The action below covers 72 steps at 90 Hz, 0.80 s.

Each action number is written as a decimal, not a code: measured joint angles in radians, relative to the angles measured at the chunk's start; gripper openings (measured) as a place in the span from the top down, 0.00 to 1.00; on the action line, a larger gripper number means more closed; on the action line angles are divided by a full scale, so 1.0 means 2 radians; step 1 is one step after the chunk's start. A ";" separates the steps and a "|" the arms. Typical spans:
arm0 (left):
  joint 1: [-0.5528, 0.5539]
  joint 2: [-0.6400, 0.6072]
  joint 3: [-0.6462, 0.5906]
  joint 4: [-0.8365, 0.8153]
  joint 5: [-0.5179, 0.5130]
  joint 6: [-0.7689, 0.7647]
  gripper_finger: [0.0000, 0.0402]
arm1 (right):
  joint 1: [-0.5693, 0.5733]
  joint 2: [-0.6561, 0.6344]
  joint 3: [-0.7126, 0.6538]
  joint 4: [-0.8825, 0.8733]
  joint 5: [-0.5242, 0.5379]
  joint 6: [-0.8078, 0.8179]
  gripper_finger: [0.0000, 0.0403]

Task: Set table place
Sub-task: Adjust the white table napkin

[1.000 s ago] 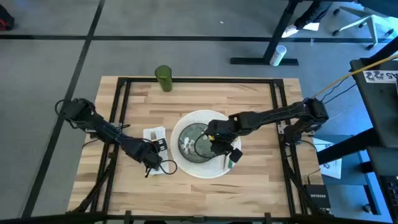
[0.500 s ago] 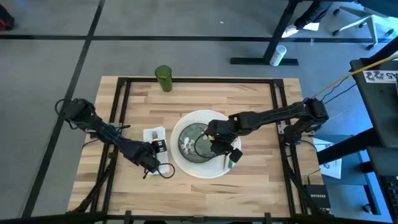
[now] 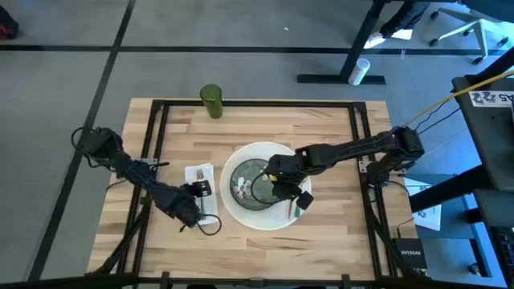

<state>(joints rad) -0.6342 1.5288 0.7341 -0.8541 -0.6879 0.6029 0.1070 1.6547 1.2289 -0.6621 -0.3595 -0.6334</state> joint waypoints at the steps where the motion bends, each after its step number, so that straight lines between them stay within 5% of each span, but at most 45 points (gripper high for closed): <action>1: -0.002 0.000 0.001 -0.004 0.000 -0.011 0.78 | 0.000 0.000 0.000 0.000 0.000 0.000 0.71; 28: -0.027 0.000 0.040 -0.067 -0.017 -0.337 0.88 | 0.000 0.000 0.000 0.000 0.014 -0.007 0.72; 38: -0.027 0.000 0.046 -0.084 -0.017 -0.383 0.98 | 0.003 0.000 0.000 0.002 0.014 -0.022 0.79; 53: -0.017 -0.005 0.052 -0.064 0.004 -0.451 1.00 | 0.007 -0.001 0.000 -0.017 0.015 -0.052 0.98; 72: -0.014 -0.048 0.052 0.058 0.047 -0.434 1.00 | 0.006 -0.032 0.000 -0.032 0.038 -0.074 0.99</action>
<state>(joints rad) -0.6615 1.4337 0.8375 -0.7376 -0.5935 -0.2641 0.1200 1.5907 1.2282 -0.7260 -0.2829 -0.7810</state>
